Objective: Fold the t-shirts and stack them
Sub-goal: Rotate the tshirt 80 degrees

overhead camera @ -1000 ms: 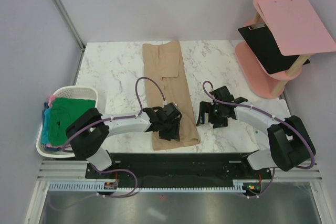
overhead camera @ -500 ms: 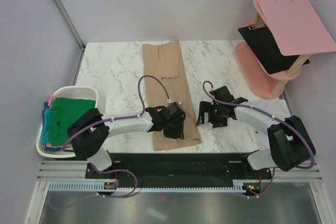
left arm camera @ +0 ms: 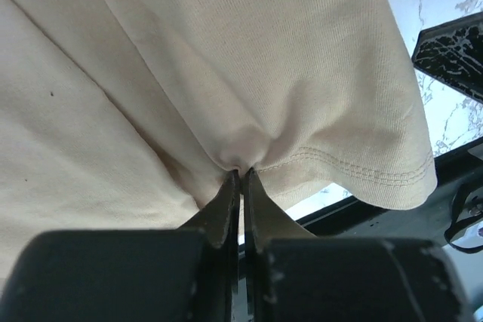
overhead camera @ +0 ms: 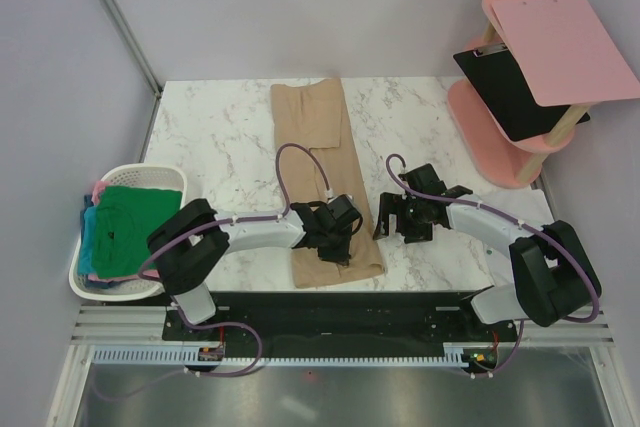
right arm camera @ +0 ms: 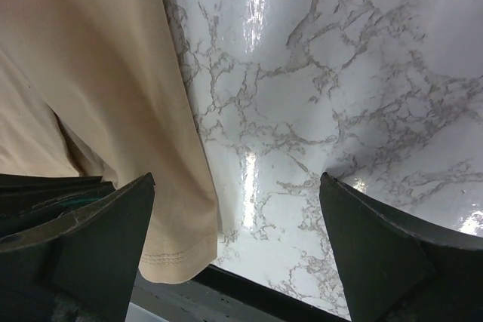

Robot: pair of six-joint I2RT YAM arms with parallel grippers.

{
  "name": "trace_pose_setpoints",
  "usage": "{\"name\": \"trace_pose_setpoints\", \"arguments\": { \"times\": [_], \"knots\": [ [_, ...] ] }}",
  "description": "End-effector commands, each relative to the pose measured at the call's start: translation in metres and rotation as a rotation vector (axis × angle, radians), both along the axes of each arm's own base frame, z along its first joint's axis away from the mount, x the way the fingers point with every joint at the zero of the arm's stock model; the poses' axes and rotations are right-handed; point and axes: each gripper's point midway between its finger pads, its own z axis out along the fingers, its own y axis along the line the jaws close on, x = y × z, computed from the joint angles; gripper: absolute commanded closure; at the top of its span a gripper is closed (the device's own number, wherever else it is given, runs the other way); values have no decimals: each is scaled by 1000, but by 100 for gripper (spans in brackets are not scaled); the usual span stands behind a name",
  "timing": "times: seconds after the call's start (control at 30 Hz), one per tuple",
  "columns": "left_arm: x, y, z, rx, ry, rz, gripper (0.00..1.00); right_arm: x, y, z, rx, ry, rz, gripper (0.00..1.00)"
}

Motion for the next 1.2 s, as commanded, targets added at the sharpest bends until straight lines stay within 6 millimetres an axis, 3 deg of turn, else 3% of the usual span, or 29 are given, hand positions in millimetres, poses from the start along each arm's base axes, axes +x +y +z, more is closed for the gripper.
{"name": "trace_pose_setpoints", "arguments": {
  "times": [0.0, 0.2, 0.3, 0.4, 0.53, 0.6, 0.63, 0.87, 1.0, 1.17],
  "knots": [
    [0, 2, 18, -35, -36, 20, 98, -4, -1, -8, -4, 3, 10, 2],
    [-6, 9, 55, -104, -66, 28, 98, -7, 0, -7, 12, 7, 15, 2],
    [-16, 15, 57, -96, -45, 24, 98, -13, 2, -7, 24, 23, 21, 2],
    [-33, 23, 47, -69, 18, 14, 98, -20, 2, -7, 37, 40, 25, 2],
    [-55, 36, 41, -13, 48, 22, 34, -34, 3, -8, 62, 75, 26, 3],
    [-61, 47, 40, 15, 28, 59, 26, -43, 6, -6, 85, 83, 35, 5],
    [-62, 51, 52, -17, 7, 77, 22, -47, 6, -6, 90, 90, 28, 6],
    [-73, 130, 48, -1, -48, 295, 17, -73, 11, -15, 99, 131, 30, 21],
    [-72, 148, 42, 1, -56, 369, 16, -80, 18, -20, 102, 140, 33, 23],
    [-65, 146, 27, 123, -58, 377, 15, -80, 23, -24, 73, 132, 50, 24]
  ]
}}
